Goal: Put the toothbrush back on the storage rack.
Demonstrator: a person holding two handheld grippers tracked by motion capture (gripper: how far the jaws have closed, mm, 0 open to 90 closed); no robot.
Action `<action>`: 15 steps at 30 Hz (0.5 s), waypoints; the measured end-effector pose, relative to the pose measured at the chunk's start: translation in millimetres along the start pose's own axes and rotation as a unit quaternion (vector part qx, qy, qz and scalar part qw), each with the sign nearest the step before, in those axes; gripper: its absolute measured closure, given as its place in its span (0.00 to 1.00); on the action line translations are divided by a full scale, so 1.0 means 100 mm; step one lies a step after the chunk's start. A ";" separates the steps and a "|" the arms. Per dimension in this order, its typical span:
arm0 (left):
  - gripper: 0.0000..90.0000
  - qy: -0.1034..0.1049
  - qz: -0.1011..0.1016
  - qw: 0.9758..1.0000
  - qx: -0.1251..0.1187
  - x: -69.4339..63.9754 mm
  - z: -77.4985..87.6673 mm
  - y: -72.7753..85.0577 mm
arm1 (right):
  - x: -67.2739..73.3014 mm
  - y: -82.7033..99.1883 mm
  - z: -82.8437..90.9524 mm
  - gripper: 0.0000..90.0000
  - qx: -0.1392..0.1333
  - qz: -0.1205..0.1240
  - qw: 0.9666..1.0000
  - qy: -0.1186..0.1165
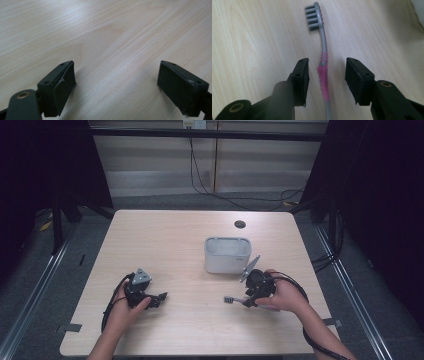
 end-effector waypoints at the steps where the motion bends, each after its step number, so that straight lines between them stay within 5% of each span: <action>1: 0.16 0.000 0.000 1.000 0.000 0.00 0.00 0.00 | 0.00 0.00 -0.01 0.62 0.005 0.000 1.000 0.002; 15: 0.16 0.000 0.000 1.000 0.000 0.00 0.00 0.00 | 0.07 -0.08 -0.10 0.73 0.039 0.027 0.999 -0.002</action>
Point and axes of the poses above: each handheld gripper's, and its own axes: z roughly backward along the jaws, y roughly out of its underside, x roughly to its left, the point moved 5 cm from there along -z, roughly forward along the jaws, and after that the axes turned 15 degrees about y, right-handed, at the moved point
